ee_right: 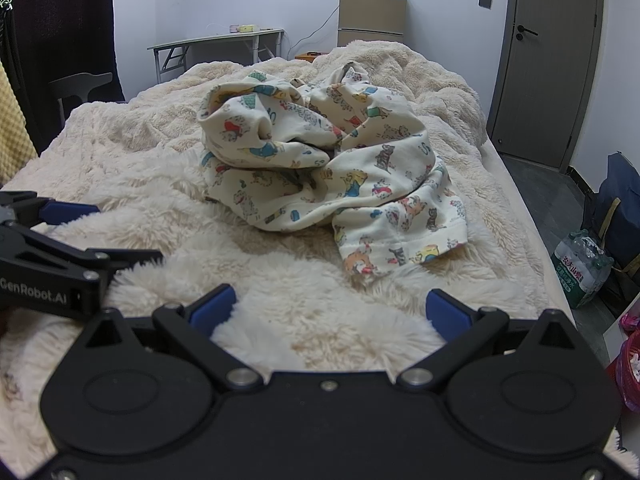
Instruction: Organize soft objects
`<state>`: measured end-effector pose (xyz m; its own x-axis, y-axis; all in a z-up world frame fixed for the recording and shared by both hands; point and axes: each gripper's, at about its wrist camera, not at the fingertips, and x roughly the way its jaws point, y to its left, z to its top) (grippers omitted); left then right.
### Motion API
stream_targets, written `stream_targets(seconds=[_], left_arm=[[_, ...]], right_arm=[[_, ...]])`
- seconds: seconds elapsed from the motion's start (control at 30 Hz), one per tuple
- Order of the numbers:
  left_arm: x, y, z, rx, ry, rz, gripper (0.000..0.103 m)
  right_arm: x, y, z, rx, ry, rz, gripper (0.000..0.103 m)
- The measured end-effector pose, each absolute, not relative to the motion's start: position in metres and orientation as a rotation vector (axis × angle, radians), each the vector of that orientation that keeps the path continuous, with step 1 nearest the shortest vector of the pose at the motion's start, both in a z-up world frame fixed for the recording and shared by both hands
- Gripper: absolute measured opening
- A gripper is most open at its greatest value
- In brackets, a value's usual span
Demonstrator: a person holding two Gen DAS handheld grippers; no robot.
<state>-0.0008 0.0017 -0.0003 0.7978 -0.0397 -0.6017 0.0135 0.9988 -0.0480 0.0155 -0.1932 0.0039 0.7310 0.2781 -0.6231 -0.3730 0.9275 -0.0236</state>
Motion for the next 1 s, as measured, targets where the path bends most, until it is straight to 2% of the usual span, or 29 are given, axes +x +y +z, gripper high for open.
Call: stream_targets(seconds=[0.83,1.0], left_arm=[[0.001,0.001,0.001,-0.036,0.651,-0.041,0.103],[0.012,0.012,0.021,-0.065,0.644,-0.161,0.103]], right_arm=[[0.02,-0.196,0.003,-0.125,0.685,0.373,0.103],[0.029,-0.207,0.008,-0.055,0.709,0.43,0.103]])
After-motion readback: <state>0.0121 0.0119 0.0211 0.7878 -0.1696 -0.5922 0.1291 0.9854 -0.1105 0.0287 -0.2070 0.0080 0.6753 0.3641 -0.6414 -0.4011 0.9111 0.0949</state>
